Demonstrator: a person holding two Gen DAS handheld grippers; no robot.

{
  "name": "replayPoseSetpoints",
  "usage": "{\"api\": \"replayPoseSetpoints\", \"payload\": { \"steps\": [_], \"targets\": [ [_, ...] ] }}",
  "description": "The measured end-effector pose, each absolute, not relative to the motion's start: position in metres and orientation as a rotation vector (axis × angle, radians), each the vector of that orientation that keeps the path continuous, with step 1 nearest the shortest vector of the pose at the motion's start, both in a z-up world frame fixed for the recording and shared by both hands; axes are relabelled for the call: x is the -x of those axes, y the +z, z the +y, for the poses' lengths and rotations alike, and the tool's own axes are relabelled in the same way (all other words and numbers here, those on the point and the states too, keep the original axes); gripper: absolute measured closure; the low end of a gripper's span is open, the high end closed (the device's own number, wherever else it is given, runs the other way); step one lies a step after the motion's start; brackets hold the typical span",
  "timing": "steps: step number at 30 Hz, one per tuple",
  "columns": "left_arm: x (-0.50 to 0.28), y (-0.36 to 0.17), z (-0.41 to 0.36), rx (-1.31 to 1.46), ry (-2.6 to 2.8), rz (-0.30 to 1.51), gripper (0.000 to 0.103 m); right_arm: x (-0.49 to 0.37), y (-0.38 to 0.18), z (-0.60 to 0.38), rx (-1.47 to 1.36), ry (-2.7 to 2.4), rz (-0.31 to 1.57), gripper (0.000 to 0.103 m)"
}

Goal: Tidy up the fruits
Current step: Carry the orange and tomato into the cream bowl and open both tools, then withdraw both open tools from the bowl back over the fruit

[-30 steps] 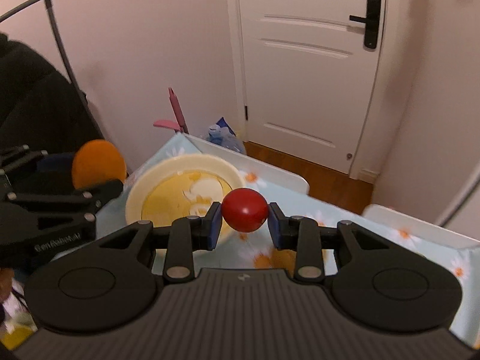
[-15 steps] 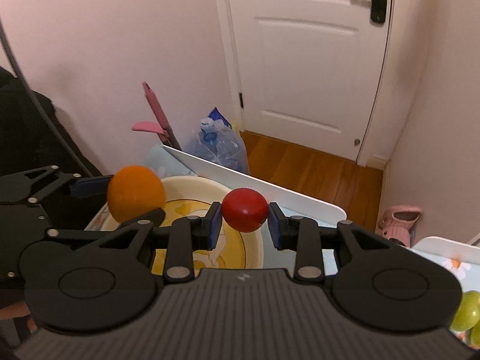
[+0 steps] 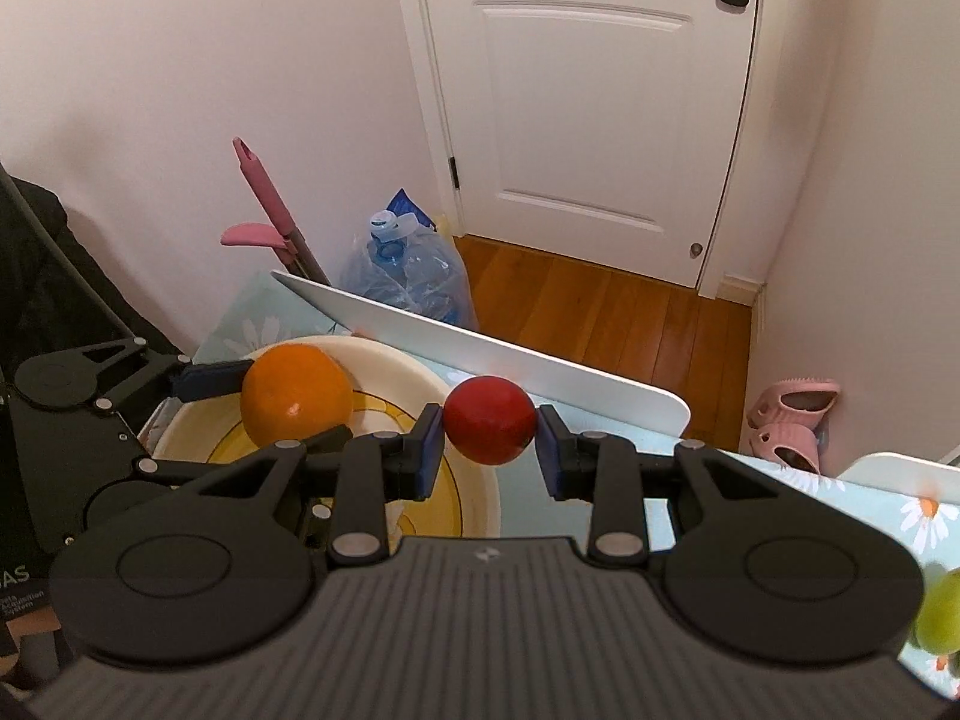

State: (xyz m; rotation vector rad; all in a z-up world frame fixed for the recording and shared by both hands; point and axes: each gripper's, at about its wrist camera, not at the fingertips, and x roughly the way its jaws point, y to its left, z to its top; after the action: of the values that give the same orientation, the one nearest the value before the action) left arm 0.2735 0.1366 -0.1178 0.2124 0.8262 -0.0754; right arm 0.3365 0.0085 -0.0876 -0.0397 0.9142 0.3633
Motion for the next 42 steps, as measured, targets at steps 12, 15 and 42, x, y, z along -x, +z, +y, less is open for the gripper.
{"api": "replayPoseSetpoints", "payload": {
  "steps": [12,15,42],
  "targets": [
    [-0.23,-0.091,0.15,-0.178,-0.029,0.788,0.002,-0.331,-0.087,0.03,0.113,0.478,0.907,0.055],
    [-0.223,-0.089,0.155,-0.155,-0.007,0.801,0.001,-0.328,-0.097,0.038,0.145,0.509,0.918,0.055],
    [-0.19,-0.07,0.162,-0.12,0.022,0.77,0.001,-0.283,-0.07,0.029,0.118,0.455,0.831,0.0]
  ]
}}
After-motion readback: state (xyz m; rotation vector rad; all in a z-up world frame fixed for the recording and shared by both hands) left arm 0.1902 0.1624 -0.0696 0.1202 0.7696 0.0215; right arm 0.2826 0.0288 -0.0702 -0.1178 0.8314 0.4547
